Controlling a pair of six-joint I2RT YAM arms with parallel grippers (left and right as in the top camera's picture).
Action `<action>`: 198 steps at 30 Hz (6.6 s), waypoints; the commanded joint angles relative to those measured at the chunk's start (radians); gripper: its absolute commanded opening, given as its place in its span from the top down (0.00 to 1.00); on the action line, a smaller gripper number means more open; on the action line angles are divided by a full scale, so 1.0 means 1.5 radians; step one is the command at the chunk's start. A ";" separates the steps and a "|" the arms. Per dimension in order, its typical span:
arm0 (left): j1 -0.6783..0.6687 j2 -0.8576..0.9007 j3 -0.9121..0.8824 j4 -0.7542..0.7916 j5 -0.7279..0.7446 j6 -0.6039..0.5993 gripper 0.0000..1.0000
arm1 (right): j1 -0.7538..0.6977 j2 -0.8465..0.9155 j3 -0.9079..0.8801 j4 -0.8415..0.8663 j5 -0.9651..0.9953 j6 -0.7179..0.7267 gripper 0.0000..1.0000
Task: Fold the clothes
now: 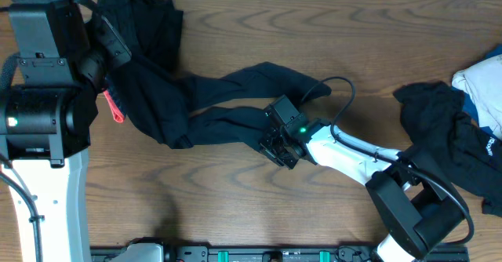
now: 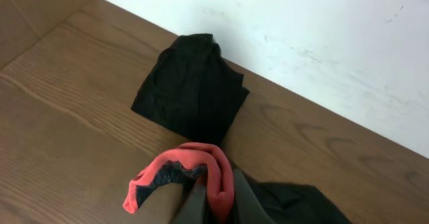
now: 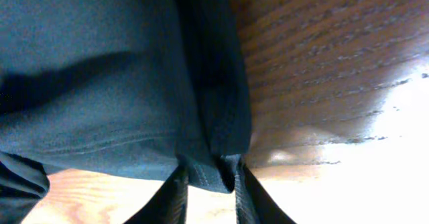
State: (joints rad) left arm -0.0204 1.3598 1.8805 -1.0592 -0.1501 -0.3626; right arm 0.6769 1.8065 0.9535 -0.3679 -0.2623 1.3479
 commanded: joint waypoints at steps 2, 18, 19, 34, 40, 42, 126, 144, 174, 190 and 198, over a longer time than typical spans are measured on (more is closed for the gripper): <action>0.002 -0.010 0.019 0.001 -0.013 0.009 0.94 | 0.005 0.027 -0.004 -0.001 0.014 -0.020 0.87; 0.002 -0.010 0.019 -0.007 -0.013 0.014 0.94 | -0.096 -0.086 -0.002 -0.041 0.139 -0.257 0.99; 0.002 -0.010 0.019 -0.007 -0.013 0.014 0.93 | -0.100 -0.112 -0.001 -0.054 0.163 -0.267 0.99; 0.002 -0.014 0.020 -0.014 -0.008 0.014 0.93 | -0.127 -0.426 0.002 -0.126 0.324 -0.364 0.99; 0.002 -0.059 0.020 -0.014 0.017 0.027 0.94 | -0.172 -0.506 0.055 -0.178 0.377 -0.405 0.99; 0.002 -0.076 0.020 -0.014 0.017 0.027 0.93 | -0.191 -0.521 0.089 -0.198 0.389 -0.425 0.99; 0.002 -0.070 0.019 -0.089 -0.180 0.034 0.92 | -0.088 -0.025 0.042 -0.185 -0.020 -0.420 0.18; 0.002 -0.070 0.019 -0.089 -0.180 0.034 0.92 | -0.056 -0.014 0.042 -0.183 -0.011 -0.400 0.23; 0.002 -0.070 0.019 -0.091 -0.180 0.034 0.93 | -0.046 0.017 0.042 -0.183 -0.032 -0.390 0.74; 0.002 -0.071 0.019 -0.096 -0.146 0.034 0.93 | -0.070 -0.102 0.088 -0.202 0.077 -0.442 0.99; 0.002 -0.084 0.020 -0.091 -0.036 0.034 0.94 | -0.117 -0.267 0.171 -0.293 0.156 -0.472 0.99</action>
State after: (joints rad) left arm -0.0204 1.2537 1.8912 -1.2030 -0.2771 -0.3168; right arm 0.5297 1.4643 1.1793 -0.7883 -0.0940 0.6796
